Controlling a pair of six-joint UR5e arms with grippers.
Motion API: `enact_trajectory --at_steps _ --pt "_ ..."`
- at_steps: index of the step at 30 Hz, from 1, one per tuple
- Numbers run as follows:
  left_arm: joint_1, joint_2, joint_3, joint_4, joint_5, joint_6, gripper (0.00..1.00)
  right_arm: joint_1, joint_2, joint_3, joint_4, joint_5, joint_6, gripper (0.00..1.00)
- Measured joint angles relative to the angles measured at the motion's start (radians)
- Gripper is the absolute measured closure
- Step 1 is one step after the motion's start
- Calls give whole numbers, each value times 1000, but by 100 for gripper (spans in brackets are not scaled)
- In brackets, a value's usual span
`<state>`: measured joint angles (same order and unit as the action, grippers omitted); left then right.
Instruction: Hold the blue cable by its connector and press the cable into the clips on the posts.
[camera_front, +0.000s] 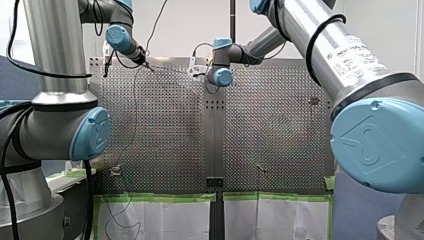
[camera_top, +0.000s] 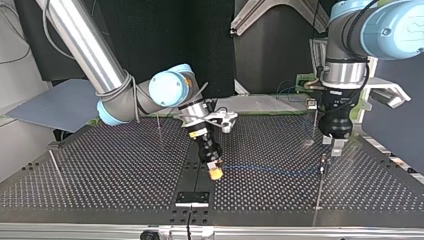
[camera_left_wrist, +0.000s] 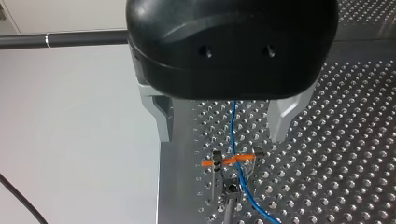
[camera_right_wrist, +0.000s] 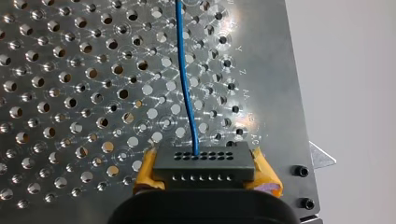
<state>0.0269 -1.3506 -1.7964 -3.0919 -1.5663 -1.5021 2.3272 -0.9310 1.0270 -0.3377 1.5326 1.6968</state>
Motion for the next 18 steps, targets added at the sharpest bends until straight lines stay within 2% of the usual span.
enact_trajectory --at_steps 18 --pt "-24 -9 0 -8 -20 -7 0 1 2 0 0 0 0 100"
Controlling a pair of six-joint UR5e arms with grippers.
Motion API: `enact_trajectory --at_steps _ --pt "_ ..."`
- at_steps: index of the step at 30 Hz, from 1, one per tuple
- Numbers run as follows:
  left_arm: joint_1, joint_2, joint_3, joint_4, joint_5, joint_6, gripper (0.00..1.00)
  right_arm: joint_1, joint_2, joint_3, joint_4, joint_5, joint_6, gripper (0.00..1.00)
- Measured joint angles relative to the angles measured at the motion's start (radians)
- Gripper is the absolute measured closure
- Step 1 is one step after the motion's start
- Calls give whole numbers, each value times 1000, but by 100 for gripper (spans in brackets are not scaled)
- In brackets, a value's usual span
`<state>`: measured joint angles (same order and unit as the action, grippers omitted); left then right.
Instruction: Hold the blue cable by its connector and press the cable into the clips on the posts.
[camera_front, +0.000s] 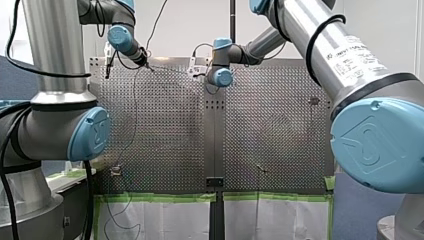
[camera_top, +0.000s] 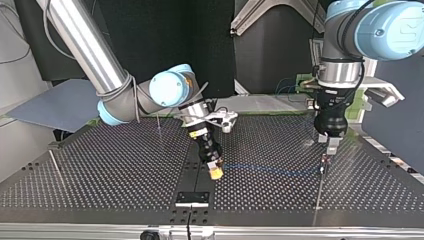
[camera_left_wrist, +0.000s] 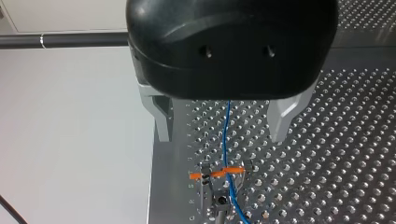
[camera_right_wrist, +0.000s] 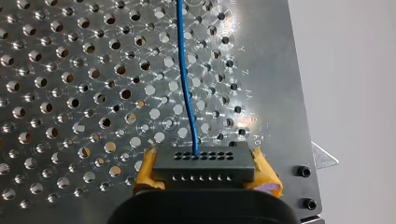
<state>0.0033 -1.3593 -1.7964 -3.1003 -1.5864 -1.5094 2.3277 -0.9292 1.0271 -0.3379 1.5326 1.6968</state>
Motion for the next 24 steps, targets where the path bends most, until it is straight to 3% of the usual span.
enact_trajectory --at_steps 12,24 --pt "-18 0 -2 0 1 -1 0 0 2 0 0 0 0 100" --pt "-61 -42 3 6 39 39 0 0 3 0 8 2 -4 100"
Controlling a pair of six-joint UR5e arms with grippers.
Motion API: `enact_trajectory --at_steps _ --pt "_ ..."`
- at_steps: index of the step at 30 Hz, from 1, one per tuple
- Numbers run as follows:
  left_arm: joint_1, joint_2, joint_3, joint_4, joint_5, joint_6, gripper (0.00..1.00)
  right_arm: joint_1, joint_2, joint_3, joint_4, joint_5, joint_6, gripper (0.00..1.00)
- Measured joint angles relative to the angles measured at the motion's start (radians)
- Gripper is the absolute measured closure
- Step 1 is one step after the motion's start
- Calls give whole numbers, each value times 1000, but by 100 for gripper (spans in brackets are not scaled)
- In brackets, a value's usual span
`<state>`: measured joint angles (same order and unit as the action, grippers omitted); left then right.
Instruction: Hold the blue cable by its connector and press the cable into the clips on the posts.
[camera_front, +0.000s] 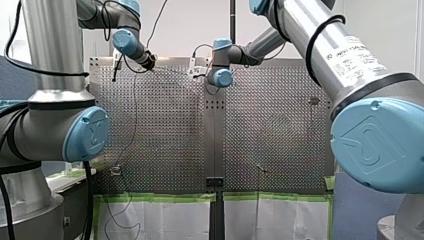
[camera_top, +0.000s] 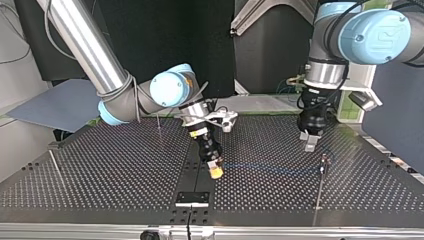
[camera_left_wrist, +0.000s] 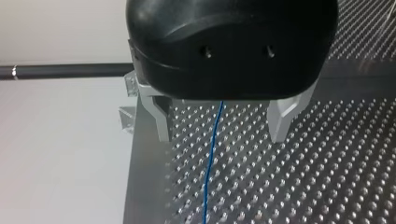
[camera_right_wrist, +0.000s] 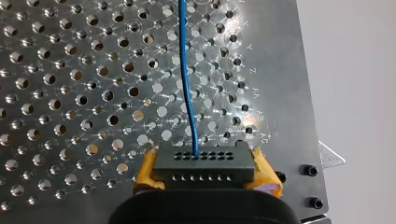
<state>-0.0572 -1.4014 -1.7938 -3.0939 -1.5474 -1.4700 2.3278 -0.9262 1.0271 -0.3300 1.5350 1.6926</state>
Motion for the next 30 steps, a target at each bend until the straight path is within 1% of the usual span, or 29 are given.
enact_trajectory --at_steps 4,7,11,17,23,26,30 --pt "-17 -19 16 1 8 -1 0 -1 1 0 0 1 0 100" --pt "-34 -40 38 4 -3 -6 0 -2 1 0 0 0 1 100" --pt "-54 -75 75 12 -35 1 0 -3 2 0 1 -1 1 100" --pt "-71 -132 127 42 -91 -12 0 -2 2 0 1 -1 1 100" --pt "-80 -183 150 66 -148 0 0 -4 3 0 1 -2 1 100" --pt "-84 -200 156 80 -174 11 0 -5 3 0 2 -2 1 100" --pt "-86 -206 173 101 -211 16 0 -6 3 0 2 -2 2 100"
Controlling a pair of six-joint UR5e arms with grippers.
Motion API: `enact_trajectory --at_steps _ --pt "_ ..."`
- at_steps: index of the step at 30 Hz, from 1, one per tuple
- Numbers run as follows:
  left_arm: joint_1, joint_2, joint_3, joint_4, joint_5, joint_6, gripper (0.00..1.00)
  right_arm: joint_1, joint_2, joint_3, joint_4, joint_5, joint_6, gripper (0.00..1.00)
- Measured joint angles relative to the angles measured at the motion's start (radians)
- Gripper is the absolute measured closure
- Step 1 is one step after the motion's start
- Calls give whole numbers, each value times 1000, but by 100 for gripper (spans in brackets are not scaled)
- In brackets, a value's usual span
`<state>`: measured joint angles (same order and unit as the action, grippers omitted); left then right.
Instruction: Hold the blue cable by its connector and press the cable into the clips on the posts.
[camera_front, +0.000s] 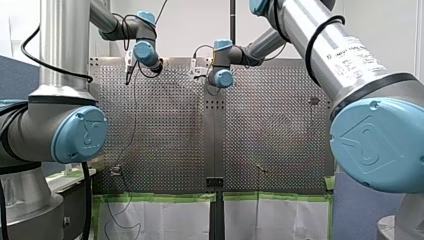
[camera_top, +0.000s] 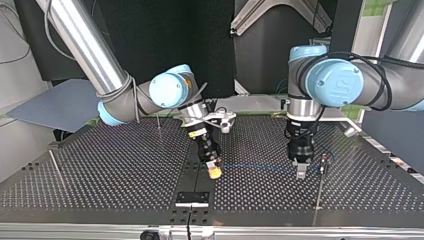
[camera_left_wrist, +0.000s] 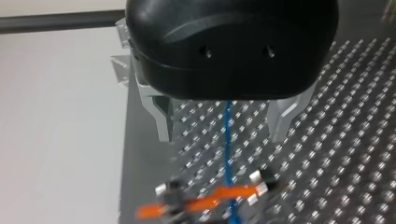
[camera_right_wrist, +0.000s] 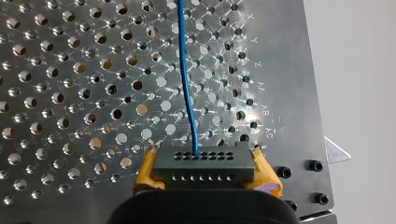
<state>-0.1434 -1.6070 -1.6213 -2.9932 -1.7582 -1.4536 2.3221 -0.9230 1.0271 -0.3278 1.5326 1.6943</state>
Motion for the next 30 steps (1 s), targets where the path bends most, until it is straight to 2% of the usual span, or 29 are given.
enact_trajectory --at_steps 3,9,19,25,30 --pt "1 -1 18 6 -23 4 0 0 1 0 0 0 1 100" --pt "-1 -3 35 13 -29 6 0 -2 1 0 0 -2 2 100" --pt "-5 -59 63 11 16 -9 0 -3 2 0 1 -7 3 100" --pt "-6 -73 97 3 -6 -9 0 -3 2 0 1 -8 3 100" --pt "-10 -105 119 -21 -24 13 0 -2 2 0 1 -8 3 100"
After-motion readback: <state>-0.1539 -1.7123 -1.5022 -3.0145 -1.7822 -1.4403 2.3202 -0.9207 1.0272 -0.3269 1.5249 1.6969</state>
